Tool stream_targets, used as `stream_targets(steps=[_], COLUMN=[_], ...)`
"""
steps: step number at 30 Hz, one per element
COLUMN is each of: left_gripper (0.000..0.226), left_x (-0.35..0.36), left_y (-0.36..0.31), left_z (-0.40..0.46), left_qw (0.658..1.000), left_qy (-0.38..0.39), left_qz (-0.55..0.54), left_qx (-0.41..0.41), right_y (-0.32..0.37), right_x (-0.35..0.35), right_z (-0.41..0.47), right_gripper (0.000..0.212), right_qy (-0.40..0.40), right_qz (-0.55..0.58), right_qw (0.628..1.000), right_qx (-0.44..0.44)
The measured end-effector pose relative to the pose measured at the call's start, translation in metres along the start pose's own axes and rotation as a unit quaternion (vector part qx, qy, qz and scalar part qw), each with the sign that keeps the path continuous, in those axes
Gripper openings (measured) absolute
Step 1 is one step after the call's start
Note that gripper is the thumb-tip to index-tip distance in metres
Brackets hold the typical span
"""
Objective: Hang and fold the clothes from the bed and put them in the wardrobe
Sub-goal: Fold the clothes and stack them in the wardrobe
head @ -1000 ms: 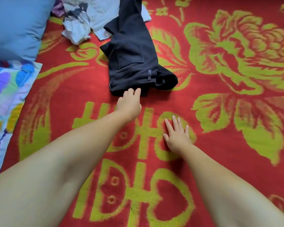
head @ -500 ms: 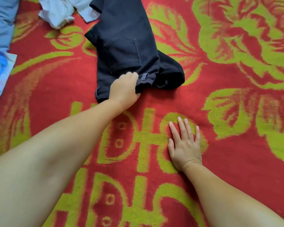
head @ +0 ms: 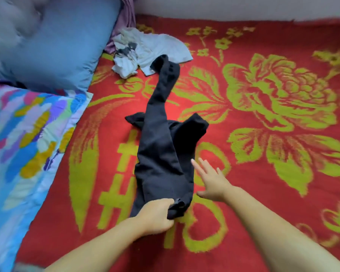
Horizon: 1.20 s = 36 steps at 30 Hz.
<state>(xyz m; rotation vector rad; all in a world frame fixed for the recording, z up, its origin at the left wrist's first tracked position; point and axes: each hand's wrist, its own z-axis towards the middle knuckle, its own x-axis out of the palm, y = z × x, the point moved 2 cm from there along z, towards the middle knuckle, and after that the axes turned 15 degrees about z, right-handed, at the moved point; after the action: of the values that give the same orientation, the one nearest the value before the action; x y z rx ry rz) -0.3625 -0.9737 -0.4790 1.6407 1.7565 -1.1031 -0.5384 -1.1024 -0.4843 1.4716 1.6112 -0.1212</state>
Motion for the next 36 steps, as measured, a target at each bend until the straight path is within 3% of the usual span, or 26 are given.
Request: stream_targets(steps=[3,5,7,8,11,13,14,16,17,18,21,23,25,27,29,31,33,36], left_gripper=[0.015,0.014,0.015,0.015,0.03,0.042,0.047,0.047,0.046,0.051,0.092,0.104,0.108,0.111,0.095,0.048,0.019,0.014], left_x=[-0.071,-0.126,-0.179,-0.202,-0.262,-0.297,-0.313,-0.338,-0.347,-0.355,-0.372,-0.377,-0.381,-0.39,-0.403,-0.409,-0.415,-0.438], left_y=[-0.017,-0.024,-0.023,-0.023,-0.021,-0.025,-0.028,-0.035,-0.036,-0.036,-0.05,-0.065,-0.077,-0.082,-0.08,-0.081,-0.082,-0.091], left_z=[-0.039,-0.066,-0.089,-0.1,-0.127,-0.149,-0.161,-0.179,-0.182,-0.185,-0.198,-0.202,-0.204,-0.207,-0.208,-0.207,-0.211,-0.227], left_qw=[0.997,0.988,0.969,0.955,0.9,0.853,0.836,0.801,0.776,0.777,0.882,0.922,0.925,0.916,0.922,0.931,0.94,0.932], left_qy=[-0.073,-0.122,-0.197,-0.242,-0.398,-0.511,-0.535,-0.456,-0.423,-0.411,-0.395,-0.349,-0.354,-0.384,-0.323,-0.221,-0.218,-0.269], left_qz=[0.027,0.076,0.114,0.124,0.127,0.028,-0.077,-0.374,-0.459,-0.472,-0.253,-0.148,-0.111,-0.115,-0.213,-0.29,-0.263,-0.235], left_qx=[0.027,0.058,0.095,0.117,0.124,0.104,0.098,0.099,0.086,0.069,0.054,0.084,0.084,0.026,0.0,0.019,0.017,0.066], right_y=[0.068,0.102,0.132,0.146,0.19,0.219,0.23,0.245,0.249,0.252,0.252,0.252,0.253,0.256,0.261,0.262,0.255,0.22], right_x=[-0.014,-0.039,-0.08,-0.101,-0.163,-0.204,-0.222,-0.252,-0.263,-0.272,-0.288,-0.296,-0.307,-0.319,-0.33,-0.341,-0.35,-0.361], right_z=[-0.056,-0.089,-0.119,-0.132,-0.168,-0.194,-0.208,-0.233,-0.246,-0.259,-0.293,-0.315,-0.34,-0.366,-0.39,-0.403,-0.41,-0.408], right_gripper=[0.095,0.066,0.032,0.025,0.026,0.027,0.026,0.024,0.023,0.021,0.016,0.017,0.018,0.019,0.021,0.021,0.021,0.016], right_qy=[0.022,0.012,-0.051,-0.09,-0.192,-0.255,-0.282,-0.32,-0.33,-0.336,-0.355,-0.358,-0.354,-0.336,-0.315,-0.324,-0.355,-0.397], right_qz=[0.013,0.126,0.197,0.198,0.199,0.211,0.213,0.222,0.226,0.227,0.243,0.281,0.337,0.383,0.4,0.386,0.34,0.247], right_qw=[0.995,0.986,0.974,0.968,0.939,0.911,0.898,0.881,0.875,0.871,0.859,0.845,0.823,0.804,0.796,0.798,0.815,0.861], right_qx=[-0.101,-0.106,-0.103,-0.123,-0.205,-0.249,-0.261,-0.269,-0.272,-0.278,-0.278,-0.281,-0.288,-0.305,-0.328,-0.332,-0.309,-0.201])
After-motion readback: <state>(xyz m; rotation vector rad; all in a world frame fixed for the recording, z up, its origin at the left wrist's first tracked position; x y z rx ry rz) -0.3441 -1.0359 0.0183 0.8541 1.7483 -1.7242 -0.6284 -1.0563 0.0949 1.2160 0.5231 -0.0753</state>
